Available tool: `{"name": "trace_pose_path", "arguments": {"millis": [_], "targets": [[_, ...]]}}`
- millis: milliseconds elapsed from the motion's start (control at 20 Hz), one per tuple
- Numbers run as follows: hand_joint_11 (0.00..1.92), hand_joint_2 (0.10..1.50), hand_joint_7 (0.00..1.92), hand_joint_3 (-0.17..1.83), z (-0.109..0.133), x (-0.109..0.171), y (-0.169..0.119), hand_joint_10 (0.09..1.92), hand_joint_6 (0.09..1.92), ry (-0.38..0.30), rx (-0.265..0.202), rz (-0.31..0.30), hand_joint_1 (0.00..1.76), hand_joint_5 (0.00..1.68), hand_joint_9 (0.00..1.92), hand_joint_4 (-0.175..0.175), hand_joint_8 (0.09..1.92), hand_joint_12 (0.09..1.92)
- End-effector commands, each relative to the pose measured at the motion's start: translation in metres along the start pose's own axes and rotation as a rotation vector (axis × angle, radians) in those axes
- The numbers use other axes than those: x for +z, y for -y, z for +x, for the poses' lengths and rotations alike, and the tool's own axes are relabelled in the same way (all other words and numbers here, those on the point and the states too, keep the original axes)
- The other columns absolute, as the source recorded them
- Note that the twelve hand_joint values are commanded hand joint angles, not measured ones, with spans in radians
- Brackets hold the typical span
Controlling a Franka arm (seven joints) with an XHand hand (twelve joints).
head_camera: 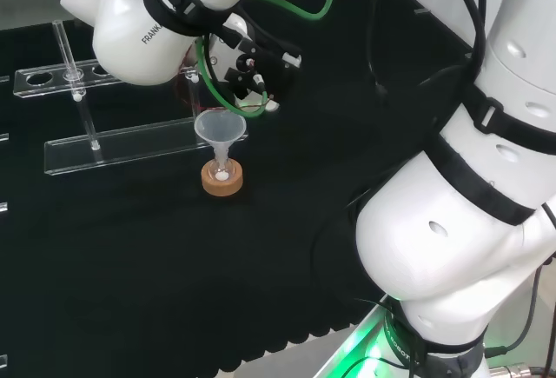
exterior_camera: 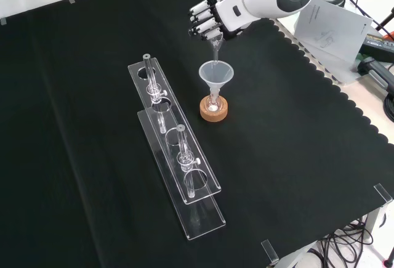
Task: Pour all the NaCl from the weighing funnel into the round-bottom flask.
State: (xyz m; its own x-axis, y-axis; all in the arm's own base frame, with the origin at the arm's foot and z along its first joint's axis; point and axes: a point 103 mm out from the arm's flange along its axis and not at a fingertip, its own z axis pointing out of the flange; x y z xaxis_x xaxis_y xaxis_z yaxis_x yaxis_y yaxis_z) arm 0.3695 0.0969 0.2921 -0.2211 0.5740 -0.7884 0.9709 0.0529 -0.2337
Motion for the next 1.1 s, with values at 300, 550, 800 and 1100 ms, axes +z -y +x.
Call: {"name": "trace_pose_path", "arguments": {"millis": [300, 550, 800, 1100], "targets": [[0.78, 0.63, 0.58, 0.68, 0.000, -0.002, 0.000, 0.30, 0.66, 0.006, 0.001, 0.001, 1.12, 1.29, 0.99, 0.175, 0.64, 1.05], [0.78, 0.63, 0.58, 0.68, -0.001, 0.000, 0.001, 0.30, 0.66, -0.025, 0.005, -0.004, 1.12, 1.29, 0.99, 0.175, 0.64, 1.05], [0.78, 0.63, 0.58, 0.68, -0.005, 0.009, 0.002, 0.29, 0.66, -0.104, 0.011, -0.007, 1.12, 1.29, 0.99, 0.175, 0.64, 1.05], [0.78, 0.63, 0.58, 0.68, -0.012, 0.018, 0.002, 0.29, 0.66, -0.217, 0.030, -0.016, 1.12, 1.29, 0.99, 0.175, 0.63, 1.05]]}}
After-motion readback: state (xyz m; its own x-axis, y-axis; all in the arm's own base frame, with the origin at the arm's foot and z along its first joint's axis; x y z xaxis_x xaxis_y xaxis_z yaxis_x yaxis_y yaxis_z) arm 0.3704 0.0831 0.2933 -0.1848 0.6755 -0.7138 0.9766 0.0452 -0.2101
